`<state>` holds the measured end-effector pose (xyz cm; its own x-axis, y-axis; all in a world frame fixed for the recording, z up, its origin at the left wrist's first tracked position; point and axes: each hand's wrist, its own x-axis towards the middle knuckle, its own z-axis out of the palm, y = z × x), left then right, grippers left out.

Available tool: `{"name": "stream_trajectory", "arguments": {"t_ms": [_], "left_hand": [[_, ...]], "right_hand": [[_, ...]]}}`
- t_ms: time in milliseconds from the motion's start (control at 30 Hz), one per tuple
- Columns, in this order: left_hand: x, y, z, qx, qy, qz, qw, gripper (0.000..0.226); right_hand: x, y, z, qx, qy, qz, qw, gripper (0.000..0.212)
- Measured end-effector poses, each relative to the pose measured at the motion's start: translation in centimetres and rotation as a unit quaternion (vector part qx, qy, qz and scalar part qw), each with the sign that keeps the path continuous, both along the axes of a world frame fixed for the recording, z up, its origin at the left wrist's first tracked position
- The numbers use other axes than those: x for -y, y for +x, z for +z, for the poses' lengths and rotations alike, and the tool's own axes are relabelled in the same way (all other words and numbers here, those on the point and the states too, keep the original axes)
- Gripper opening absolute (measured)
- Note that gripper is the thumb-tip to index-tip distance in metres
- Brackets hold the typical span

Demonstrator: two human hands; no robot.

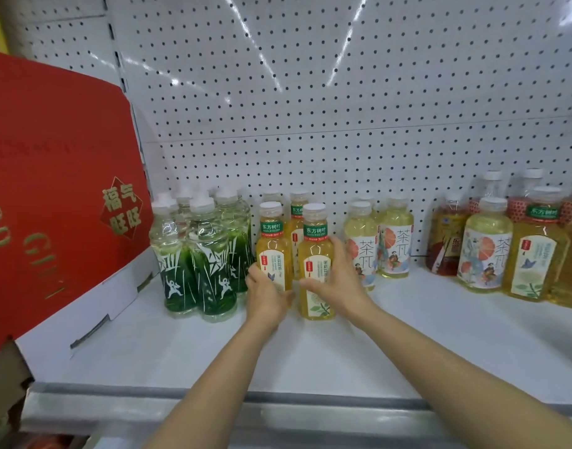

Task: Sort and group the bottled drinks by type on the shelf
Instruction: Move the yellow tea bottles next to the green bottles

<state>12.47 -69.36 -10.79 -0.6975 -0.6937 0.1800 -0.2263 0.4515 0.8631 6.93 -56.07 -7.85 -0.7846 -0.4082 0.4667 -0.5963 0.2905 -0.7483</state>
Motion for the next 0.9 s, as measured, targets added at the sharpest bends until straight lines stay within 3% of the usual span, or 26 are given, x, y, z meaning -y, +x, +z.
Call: {"name": "stream_trajectory", "arguments": {"t_ms": [167, 300, 467, 533, 700, 900], "left_hand": [[0.9, -2.3, 0.8, 0.025, 0.005, 0.011, 1.0, 0.099], [1.5, -3.7, 0.7, 0.03, 0.031, 0.012, 0.999, 0.095], [3.4, -4.7, 2.3, -0.042, 0.254, -0.058, 0.965, 0.094], [4.1, -5.1, 2.7, -0.056, 0.266, -0.073, 0.96, 0.093], [4.2, -5.5, 2.8, -0.065, 0.275, -0.078, 0.956, 0.059], [4.3, -5.8, 2.5, -0.067, 0.248, -0.084, 0.963, 0.062]], "right_hand": [[1.5, -1.1, 0.3, 0.033, -0.014, -0.03, 0.999, 0.085], [4.0, -2.5, -0.3, 0.07, -0.039, -0.067, 0.995, 0.073], [5.5, -4.1, -1.1, 0.196, -0.091, -0.015, 0.976, 0.063], [5.8, -4.5, -1.3, 0.227, -0.111, 0.009, 0.967, 0.064], [5.9, -5.1, -1.6, 0.257, -0.151, 0.024, 0.954, 0.063], [6.3, -5.1, -1.5, 0.248, -0.163, 0.006, 0.955, 0.059]]}}
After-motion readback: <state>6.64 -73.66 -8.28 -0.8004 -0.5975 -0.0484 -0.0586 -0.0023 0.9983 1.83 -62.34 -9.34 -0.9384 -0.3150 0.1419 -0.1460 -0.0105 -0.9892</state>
